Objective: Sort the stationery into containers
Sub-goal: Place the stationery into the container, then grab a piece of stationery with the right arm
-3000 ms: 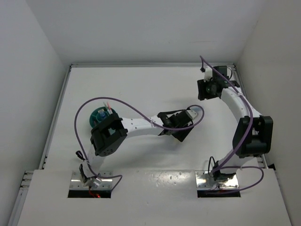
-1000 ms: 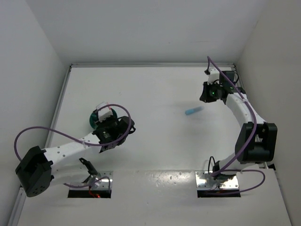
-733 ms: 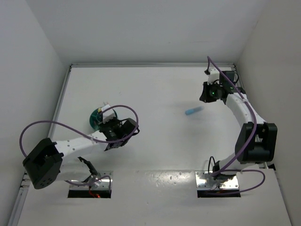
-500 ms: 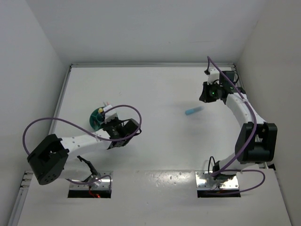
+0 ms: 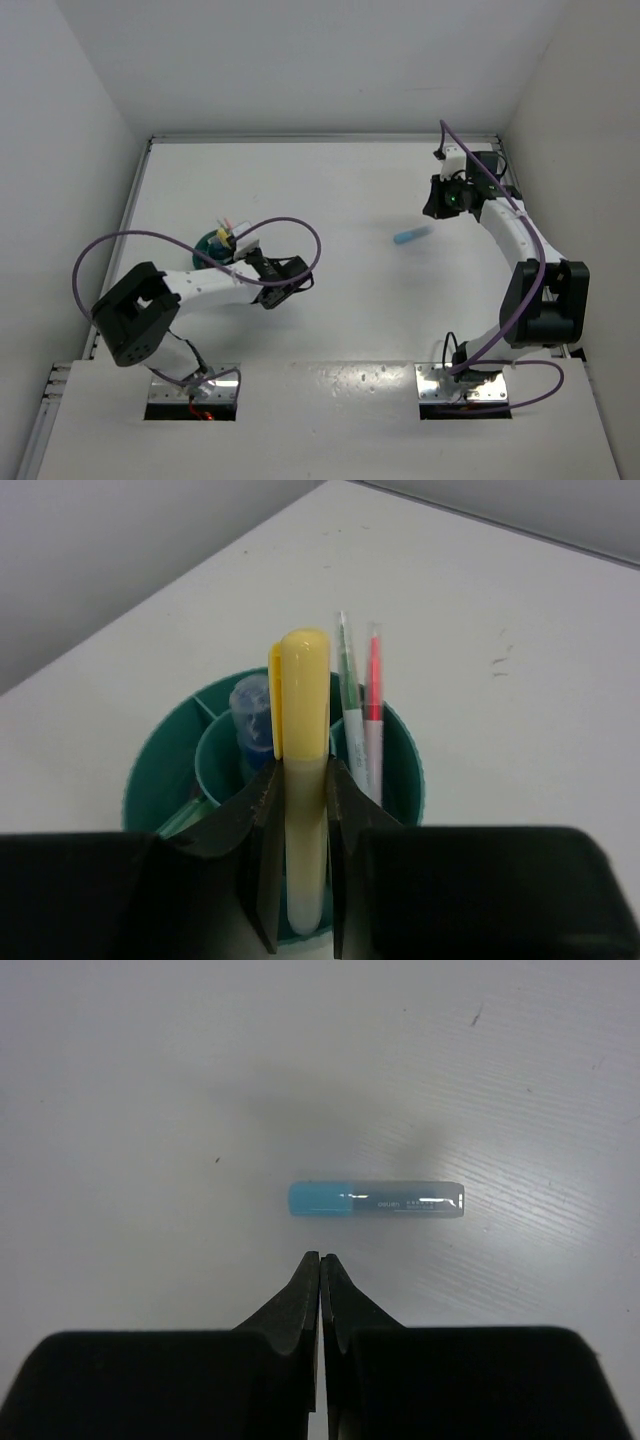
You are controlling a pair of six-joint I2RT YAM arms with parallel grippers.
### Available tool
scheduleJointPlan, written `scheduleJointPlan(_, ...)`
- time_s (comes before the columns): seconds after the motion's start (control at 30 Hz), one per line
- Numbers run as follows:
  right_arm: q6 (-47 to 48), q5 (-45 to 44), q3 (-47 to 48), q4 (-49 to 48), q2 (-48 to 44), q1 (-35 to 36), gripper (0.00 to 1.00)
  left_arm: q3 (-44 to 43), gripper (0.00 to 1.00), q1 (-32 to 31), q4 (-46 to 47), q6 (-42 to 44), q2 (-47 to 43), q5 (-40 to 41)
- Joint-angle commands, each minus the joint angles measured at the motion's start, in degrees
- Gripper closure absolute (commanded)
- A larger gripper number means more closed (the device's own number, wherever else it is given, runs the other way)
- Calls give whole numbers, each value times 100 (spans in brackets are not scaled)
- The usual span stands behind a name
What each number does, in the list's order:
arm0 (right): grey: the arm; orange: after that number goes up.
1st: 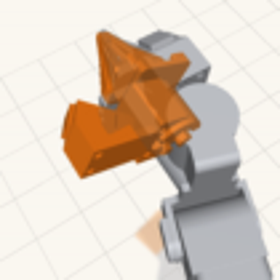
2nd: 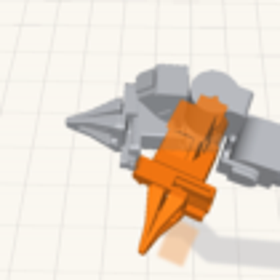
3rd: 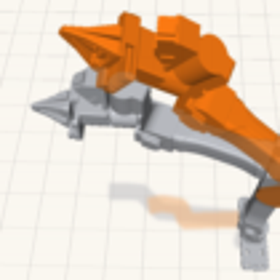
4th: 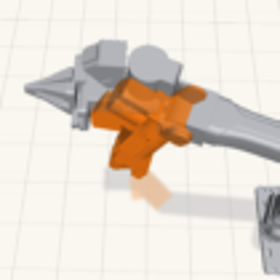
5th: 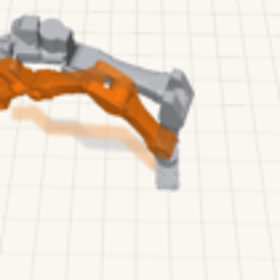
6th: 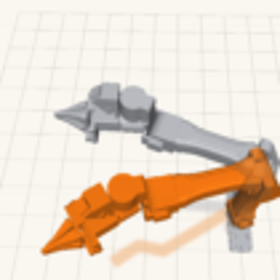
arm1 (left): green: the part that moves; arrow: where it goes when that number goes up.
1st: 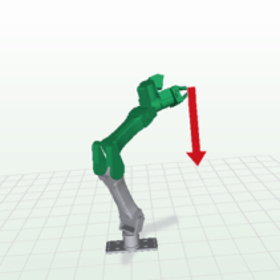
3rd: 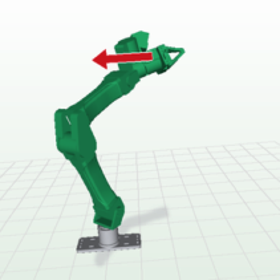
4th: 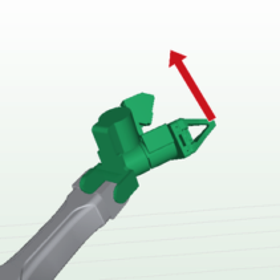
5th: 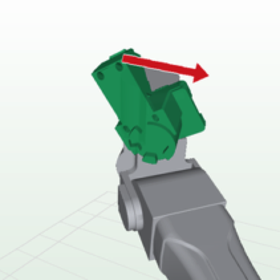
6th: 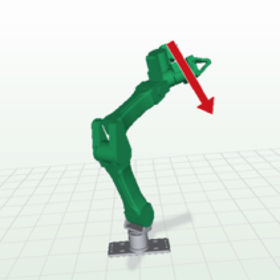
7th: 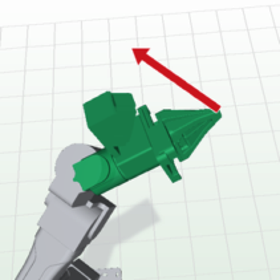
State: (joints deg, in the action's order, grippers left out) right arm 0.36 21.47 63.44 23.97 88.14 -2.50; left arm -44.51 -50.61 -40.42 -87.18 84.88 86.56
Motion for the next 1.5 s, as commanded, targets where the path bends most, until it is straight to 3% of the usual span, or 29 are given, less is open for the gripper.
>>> scheduleJointPlan(0.0, 78, 147, -7, -243, -34, -22, 100, -503, 95, -125, -2885, -3332, 633, 1327)
scheduleJointPlan(0.03, 78, 199, -7, -243, -34, -22, 100, -593, 95, -177, -3414, -3828, 879, 1389)
scheduleJointPlan(0.3, 78, 199, -7, -243, 19, -22, 100, -479, 94, -248, -3419, -3966, 1101, 1319)
scheduleJointPlan(0.4, 78, 252, -7, -243, 19, -22, 100, -479, 78, -248, -3419, -3913, 1048, 1319)
scheduleJointPlan(0.43, 78, 252, -7, -243, 19, -22, 100, -479, 64, -248, -3419, -3912, 1048, 1319)
scheduleJointPlan(0.53, 78, 252, -7, -243, 19, -22, 100, -602, 45, -248, -3419, -3755, 1170, 1372)
scheduleJointPlan(0.57, 78, 252, -7, -243, 19, -22, 100, -603, 43, -248, -3419, -3754, 1171, 1372)
scheduleJointPlan(0.97, 131, 313, -7, -243, 19, -22, 99, -1568, 41, -563, -3419, -2683, 1057, 1477)
scheduleJointPlan(1.07, 375, 489, 54, -77, 19, -22, 68, -1954, 51, -818, -3419, -2296, 829, 1477)
scheduleJointPlan(1.1, 464, 568, 133, 11, 71, -22, 56, -2060, 71, -1036, -3419, -2199, 776, 1477)
scheduleJointPlan(1.13, 561, 734, 134, 194, 72, -22, 42, -2183, 80, -1143, -3419, -2085, 723, 1477)
scheduleJointPlan(1.2, 1087, 1120, 300, 511, 133, -22, 37, -2684, 100, -1432, -3419, -1603, 583, 1198)
scheduleJointPlan(1.27, 1622, 1358, 301, 635, 133, 31, 37, -3149, 100, -1565, -3419, -876, 495, 776)
scheduleJointPlan(1.3, 2356, 1586, 231, 636, 29, 109, 37, -3560, 100, -1696, -3419, -549, 425, 409)
scheduleJointPlan(1.33, 2894, 1840, -22, 636, -59, 110, 39, -3712, 100, -1698, -2488, 89, 198, 161)
scheduleJointPlan(1.37, 4031, 2130, -216, 566, -173, 110, 39, -3627, 97, -1698, -1583, 2279, -31, -668)
scheduleJointPlan(1.43, 5136, 2133, -735, 416, -446, 110, 39, -3075, 74, -1366, 516, 4602, -697, -2363)
scheduleJointPlan(1.47, 6098, 2028, -815, 416, -394, 171, 39, -2637, 64, -990, 1553, 5213, -1336, -3747)
